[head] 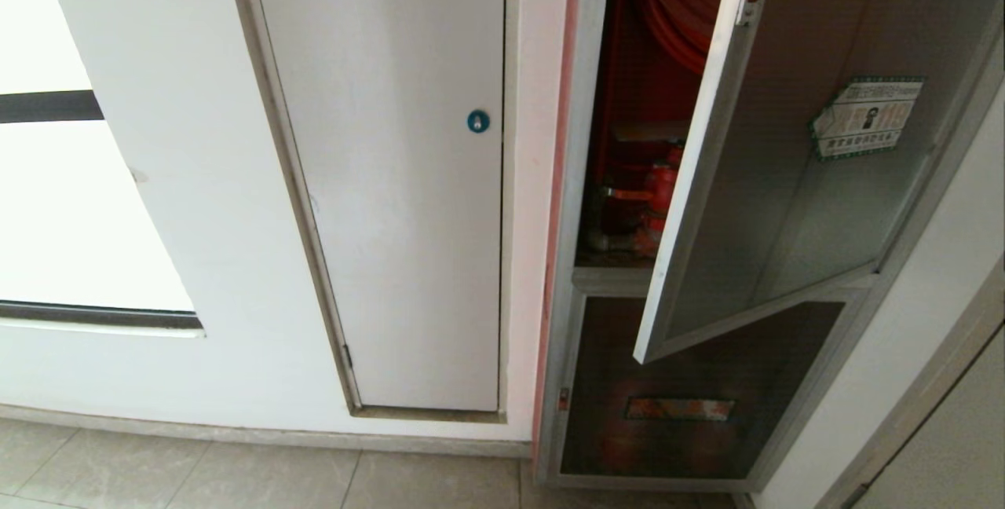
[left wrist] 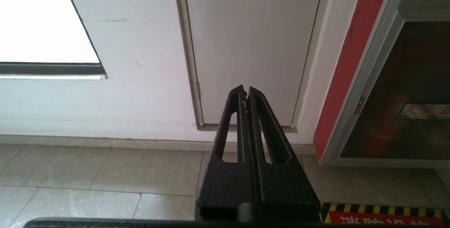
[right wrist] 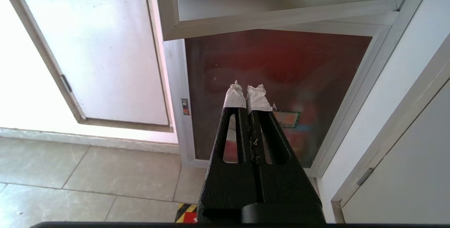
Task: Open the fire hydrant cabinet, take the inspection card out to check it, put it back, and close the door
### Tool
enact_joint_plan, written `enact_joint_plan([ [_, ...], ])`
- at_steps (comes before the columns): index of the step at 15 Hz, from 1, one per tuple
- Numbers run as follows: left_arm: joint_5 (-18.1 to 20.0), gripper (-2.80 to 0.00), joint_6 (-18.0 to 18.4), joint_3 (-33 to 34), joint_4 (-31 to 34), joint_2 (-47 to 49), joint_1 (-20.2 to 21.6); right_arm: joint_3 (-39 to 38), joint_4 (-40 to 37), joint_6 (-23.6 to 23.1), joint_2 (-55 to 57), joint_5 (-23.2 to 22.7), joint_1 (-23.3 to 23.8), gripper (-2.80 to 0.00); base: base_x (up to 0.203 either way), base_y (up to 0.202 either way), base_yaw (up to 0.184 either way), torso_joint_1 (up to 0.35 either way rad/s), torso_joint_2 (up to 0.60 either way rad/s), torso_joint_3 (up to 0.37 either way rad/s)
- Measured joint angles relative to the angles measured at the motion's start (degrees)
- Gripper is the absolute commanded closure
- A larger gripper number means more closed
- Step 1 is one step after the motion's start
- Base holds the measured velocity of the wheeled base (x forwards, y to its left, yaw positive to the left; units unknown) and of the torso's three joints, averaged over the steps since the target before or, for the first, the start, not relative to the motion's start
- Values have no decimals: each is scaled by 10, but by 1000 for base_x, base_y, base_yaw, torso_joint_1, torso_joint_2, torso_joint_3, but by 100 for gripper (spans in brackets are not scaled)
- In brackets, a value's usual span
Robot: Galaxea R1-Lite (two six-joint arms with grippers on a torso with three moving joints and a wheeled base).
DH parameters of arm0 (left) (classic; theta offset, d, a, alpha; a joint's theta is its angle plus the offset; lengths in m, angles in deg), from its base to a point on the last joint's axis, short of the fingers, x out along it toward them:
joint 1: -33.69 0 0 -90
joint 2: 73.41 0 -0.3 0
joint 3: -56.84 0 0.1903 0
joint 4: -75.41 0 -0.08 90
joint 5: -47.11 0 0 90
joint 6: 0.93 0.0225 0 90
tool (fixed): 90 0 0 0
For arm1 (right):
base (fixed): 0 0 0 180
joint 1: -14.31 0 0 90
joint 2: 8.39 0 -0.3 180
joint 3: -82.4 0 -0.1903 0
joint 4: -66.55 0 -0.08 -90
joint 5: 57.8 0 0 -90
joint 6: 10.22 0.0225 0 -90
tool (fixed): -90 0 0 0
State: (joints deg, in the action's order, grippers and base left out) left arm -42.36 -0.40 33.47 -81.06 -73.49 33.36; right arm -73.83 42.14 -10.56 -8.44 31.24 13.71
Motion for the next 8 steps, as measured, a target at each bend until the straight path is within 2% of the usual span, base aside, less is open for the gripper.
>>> enact_joint_plan([
  [6, 0, 0, 0, 0, 0, 0, 0, 5, -8, 2, 0, 0, 0, 0, 0, 0, 0, 0, 0, 0],
  [8, 0, 0, 0, 0, 0, 0, 0, 42, -18, 2, 9, -8, 0, 0, 0, 0, 0, 0, 0, 0],
])
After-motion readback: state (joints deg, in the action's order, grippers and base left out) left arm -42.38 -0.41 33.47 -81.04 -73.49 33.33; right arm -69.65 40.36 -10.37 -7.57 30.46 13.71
